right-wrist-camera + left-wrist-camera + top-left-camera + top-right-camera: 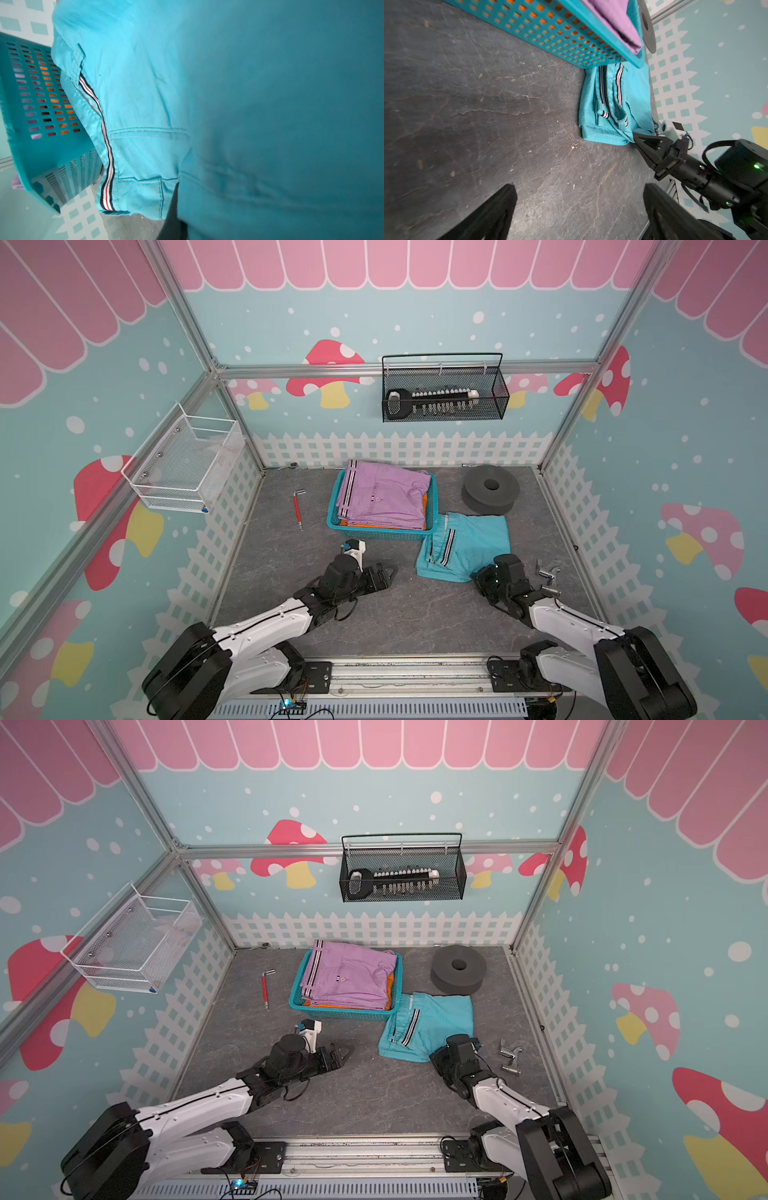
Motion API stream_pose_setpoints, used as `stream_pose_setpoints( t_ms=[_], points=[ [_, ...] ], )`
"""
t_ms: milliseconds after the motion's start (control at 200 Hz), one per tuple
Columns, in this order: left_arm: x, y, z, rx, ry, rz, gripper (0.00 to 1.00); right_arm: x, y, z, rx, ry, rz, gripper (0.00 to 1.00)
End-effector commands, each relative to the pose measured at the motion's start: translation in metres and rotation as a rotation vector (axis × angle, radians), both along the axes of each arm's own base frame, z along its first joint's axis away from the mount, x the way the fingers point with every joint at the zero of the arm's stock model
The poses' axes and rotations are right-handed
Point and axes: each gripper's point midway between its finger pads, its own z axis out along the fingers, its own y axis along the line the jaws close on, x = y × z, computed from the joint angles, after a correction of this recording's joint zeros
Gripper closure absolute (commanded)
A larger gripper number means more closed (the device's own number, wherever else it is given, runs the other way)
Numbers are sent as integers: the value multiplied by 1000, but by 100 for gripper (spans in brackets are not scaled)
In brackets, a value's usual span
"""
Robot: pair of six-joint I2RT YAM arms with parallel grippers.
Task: Put the folded long pants in the basket
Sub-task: Move the long pant to the center of the board.
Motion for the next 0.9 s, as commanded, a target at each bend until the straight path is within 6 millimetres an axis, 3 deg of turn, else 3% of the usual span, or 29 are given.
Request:
stream_pose_setpoints(
  t_ms=[0, 205, 365, 530, 550, 705, 891],
  points=[
    [13, -19, 19, -62, -68, -58, 1, -39, 5, -19, -27, 108, 53, 100],
    [18, -40, -2, -57, -26, -141, 2, -69, 15, -19, -11, 111, 142, 100],
    [28, -44, -22, -14, 13, -132, 2, -91, 18, -20, 33, 87, 207, 100],
    [28, -54, -37, -20, 57, -171, 3, -93, 22, 3, 79, -19, 241, 100],
    [28, -54, -39, -17, 61, -176, 3, -96, 20, -5, 76, -12, 241, 100],
    [29, -57, -52, -3, 85, -188, 3, -99, 34, -4, 145, -67, 319, 100],
    [33, -63, -56, -1, 94, -204, 3, -113, 31, -16, 99, 7, 371, 100]
  ],
)
